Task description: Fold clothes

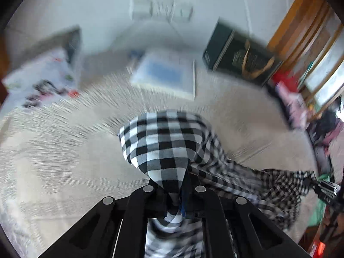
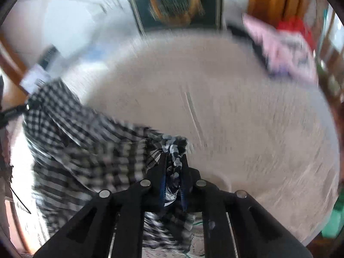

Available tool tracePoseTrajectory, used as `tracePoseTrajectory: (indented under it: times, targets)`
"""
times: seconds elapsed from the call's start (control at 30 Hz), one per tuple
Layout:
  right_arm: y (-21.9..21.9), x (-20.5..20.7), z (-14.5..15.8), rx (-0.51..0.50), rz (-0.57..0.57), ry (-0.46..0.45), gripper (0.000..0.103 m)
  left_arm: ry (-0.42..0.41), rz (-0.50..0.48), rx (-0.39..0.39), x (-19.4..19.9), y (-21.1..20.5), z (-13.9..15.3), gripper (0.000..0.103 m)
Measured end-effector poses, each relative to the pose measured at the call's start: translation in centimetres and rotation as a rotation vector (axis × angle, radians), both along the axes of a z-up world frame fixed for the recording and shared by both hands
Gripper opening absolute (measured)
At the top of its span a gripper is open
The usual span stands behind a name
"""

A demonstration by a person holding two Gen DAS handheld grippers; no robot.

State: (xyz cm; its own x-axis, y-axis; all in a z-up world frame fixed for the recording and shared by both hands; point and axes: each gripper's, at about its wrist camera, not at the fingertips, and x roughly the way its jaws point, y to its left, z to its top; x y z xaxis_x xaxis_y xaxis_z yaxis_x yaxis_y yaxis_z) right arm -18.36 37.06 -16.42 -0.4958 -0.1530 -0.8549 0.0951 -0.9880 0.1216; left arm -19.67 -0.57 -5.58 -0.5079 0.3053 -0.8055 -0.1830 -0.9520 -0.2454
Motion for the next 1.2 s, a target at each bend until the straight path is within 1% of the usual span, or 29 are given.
tracePoseTrajectory:
  times: [0.1,0.13,0.2,0.23,0.27,0.3,0.33,0.37,0.4,0.43,0.47,0.53,0.57,0.6,0.63,0.67,0.7,0.77,0.8,0.9,0.93,1.03,1.1,1.2]
  targets:
    - [-0.5,1.6,6.4,-0.017,0.039,0.19,0.01,0.099,0.046,-0.007,3.7,-3.2,5.9,0.008]
    - [-0.4,2.1,8.4,-0.034,0.048,0.246,0.01,0.11,0.054,-0.007,4.5,-3.6,6.7,0.008]
    - [0.0,3.2,12.3,-0.063,0.06,0.345,0.01,0.114,0.064,-0.005,5.5,-4.0,7.4,0.008]
    - [0.4,3.7,13.8,-0.072,0.062,0.382,0.01,0.116,0.069,-0.005,6.0,-4.2,7.8,0.009]
    - [0.8,3.9,14.7,-0.063,0.056,0.403,0.01,0.118,0.074,-0.004,6.6,-4.3,8.2,0.011]
    - [1.0,3.9,15.1,-0.039,0.044,0.413,0.01,0.12,0.079,-0.003,7.1,-4.5,8.6,0.021]
    - [1.2,3.8,15.6,-0.015,0.033,0.422,0.01,0.122,0.084,-0.002,7.6,-4.7,9.0,0.044]
    - [1.5,3.2,15.8,0.02,0.01,0.418,0.01,0.124,0.089,-0.002,8.2,-4.9,9.4,0.063]
    - [2.2,2.3,15.2,0.061,-0.029,0.387,0.01,0.126,0.094,-0.001,8.7,-5.1,9.7,0.102]
    - [3.1,1.5,14.2,0.1,-0.075,0.343,0.01,0.128,0.099,0.0,9.2,-5.3,10.1,0.103]
    - [4.0,0.9,12.9,0.138,-0.112,0.291,0.012,0.11,0.101,0.002,9.4,-5.2,9.9,0.103]
    - [5.7,-0.1,9.7,0.212,-0.177,0.171,0.02,0.067,0.107,-0.011,9.4,-5.3,8.0,0.103]
    - [6.5,0.0,8.0,0.233,-0.204,0.122,0.029,0.046,0.11,-0.019,9.5,-5.5,6.9,0.103]
    - [7.1,0.2,6.5,0.236,-0.218,0.085,0.041,0.025,0.114,-0.027,9.5,-5.6,5.9,0.103]
    - [7.7,0.5,5.0,0.239,-0.231,0.049,0.047,0.004,0.117,-0.035,9.5,-5.8,4.9,0.103]
    - [8.4,0.8,3.8,0.229,-0.244,0.019,0.056,-0.009,0.127,-0.05,9.3,-6.1,3.9,0.103]
    - [9.0,1.3,2.8,0.208,-0.255,-0.006,0.06,-0.014,0.135,-0.07,8.9,-6.3,3.2,0.103]
    - [10.2,1.5,1.5,0.174,-0.275,-0.031,0.064,-0.022,0.151,-0.116,7.9,-6.7,1.7,0.103]
    - [10.7,1.6,1.0,0.159,-0.284,-0.04,0.067,-0.033,0.162,-0.141,7.1,-7.0,0.5,0.103]
    - [12.3,1.5,-0.4,0.112,-0.309,-0.059,0.067,-0.066,0.189,-0.187,4.6,-8.0,-2.5,0.103]
    - [12.6,1.5,-0.4,0.096,-0.315,-0.056,0.067,-0.075,0.199,-0.195,3.8,-8.3,-3.4,0.103]
    - [13.5,1.3,-0.1,0.058,-0.334,-0.058,0.069,-0.095,0.222,-0.199,1.5,-9.3,-5.7,0.103]
    - [13.7,0.1,-0.6,0.046,-0.337,-0.073,0.069,-0.099,0.222,-0.188,0.0,-9.7,-6.9,0.103]
    - [13.9,-2.0,-2.2,0.038,-0.343,-0.121,0.07,-0.112,0.211,-0.165,-2.2,-10.0,-8.5,0.103]
